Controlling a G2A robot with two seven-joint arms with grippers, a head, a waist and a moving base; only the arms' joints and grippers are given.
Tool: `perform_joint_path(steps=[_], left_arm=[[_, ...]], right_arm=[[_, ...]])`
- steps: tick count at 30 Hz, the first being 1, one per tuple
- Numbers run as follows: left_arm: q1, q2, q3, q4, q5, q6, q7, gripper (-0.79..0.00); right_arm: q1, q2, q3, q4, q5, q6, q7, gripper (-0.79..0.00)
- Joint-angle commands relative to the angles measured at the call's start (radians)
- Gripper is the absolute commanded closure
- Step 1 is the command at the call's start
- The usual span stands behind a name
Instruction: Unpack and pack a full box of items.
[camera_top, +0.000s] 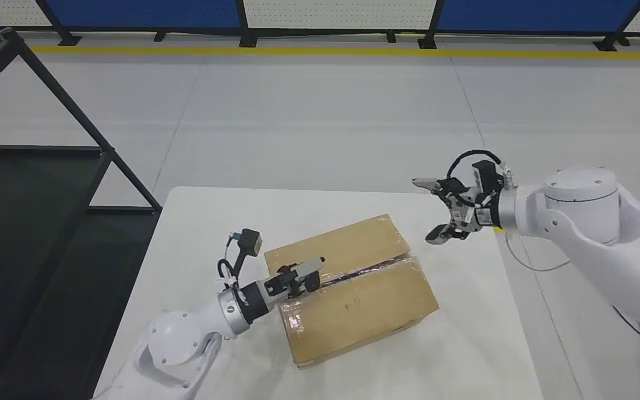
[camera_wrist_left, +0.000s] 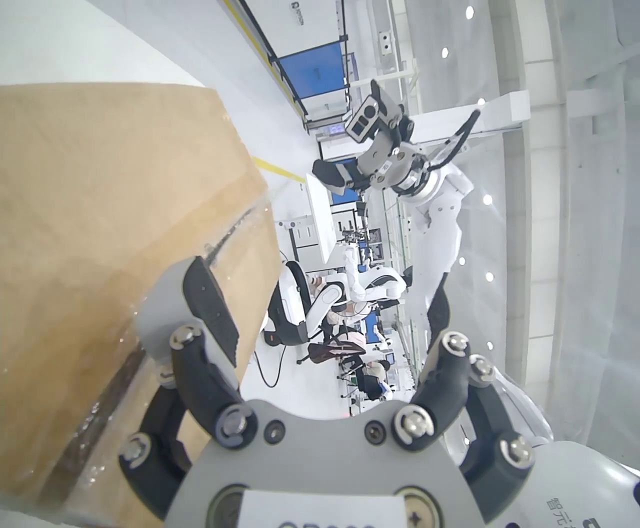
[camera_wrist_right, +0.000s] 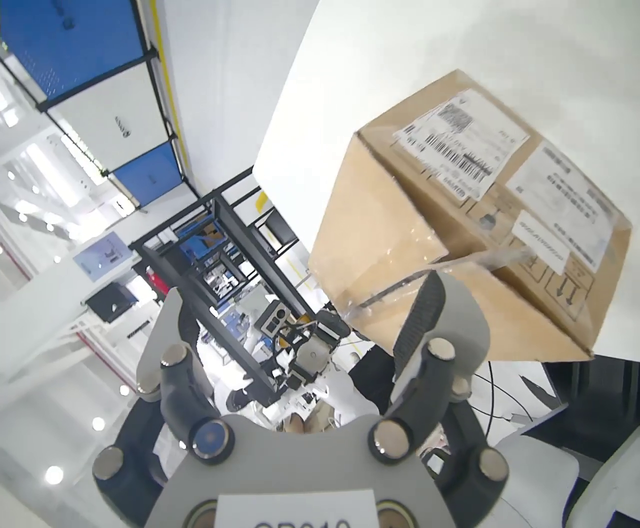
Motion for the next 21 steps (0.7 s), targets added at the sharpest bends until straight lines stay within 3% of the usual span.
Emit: perform_joint_path(steps=[1, 12, 18, 21], left_arm=[[0.010, 0.002, -0.024, -0.012, -0.001, -0.005, 0.017, -0.785], [0.087, 0.017, -0.165, -0.018, -0.044, -0.004, 0.058, -0.785], [0.110, 0.019, -0.184, -0.023, -0.053, -0.002, 0.060, -0.785], [0.112, 0.019, -0.185, -0.025, -0.053, -0.001, 0.064, -0.785]], right_arm=[[-0.052, 0.035, 0.036, -0.045, -0.013, -0.050, 0.043, 0.000], [-0.099, 0.041, 0.033, -0.089, -0.041, -0.063, 0.041, 0.000], [-0.111, -0.003, -0.029, -0.133, -0.169, -0.033, 0.065, 0.000], [-0.105, -0.030, -0.050, -0.148, -0.235, -0.013, 0.001, 0.000]])
